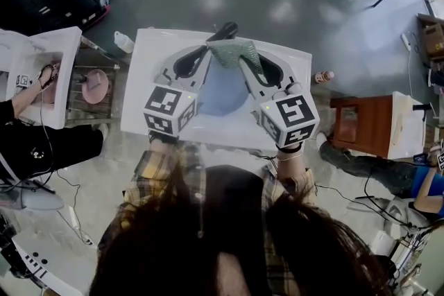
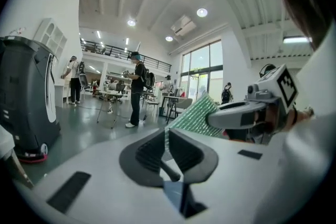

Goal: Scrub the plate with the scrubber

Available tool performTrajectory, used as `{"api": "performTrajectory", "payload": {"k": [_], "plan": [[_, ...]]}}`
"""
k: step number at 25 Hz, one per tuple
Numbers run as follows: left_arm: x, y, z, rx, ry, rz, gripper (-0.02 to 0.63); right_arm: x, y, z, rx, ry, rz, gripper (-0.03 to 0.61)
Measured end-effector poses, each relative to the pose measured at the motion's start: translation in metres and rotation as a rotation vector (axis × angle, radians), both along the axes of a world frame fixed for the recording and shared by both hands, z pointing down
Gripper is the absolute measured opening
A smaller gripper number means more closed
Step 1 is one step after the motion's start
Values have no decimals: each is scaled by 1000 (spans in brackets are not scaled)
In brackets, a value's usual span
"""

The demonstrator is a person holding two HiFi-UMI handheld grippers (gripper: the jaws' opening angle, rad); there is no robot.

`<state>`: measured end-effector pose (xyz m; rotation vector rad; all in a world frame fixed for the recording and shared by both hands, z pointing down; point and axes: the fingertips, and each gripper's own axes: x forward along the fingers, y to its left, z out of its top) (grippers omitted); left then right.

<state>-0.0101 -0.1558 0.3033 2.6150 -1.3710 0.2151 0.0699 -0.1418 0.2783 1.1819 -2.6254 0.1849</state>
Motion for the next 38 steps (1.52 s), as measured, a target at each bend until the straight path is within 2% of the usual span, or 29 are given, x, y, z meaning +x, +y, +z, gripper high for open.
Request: {"api": "performTrajectory", "payload": {"k": [4, 12, 38], "plan": [[12, 6, -27, 56, 9, 46, 25, 4, -2, -11, 25, -16, 6, 100], [27, 14, -54, 99, 40, 102, 20, 13, -7, -32, 76, -18, 6, 100], [26, 17, -59, 125, -10, 102, 17, 14, 1, -39, 91, -22, -10, 98]]}}
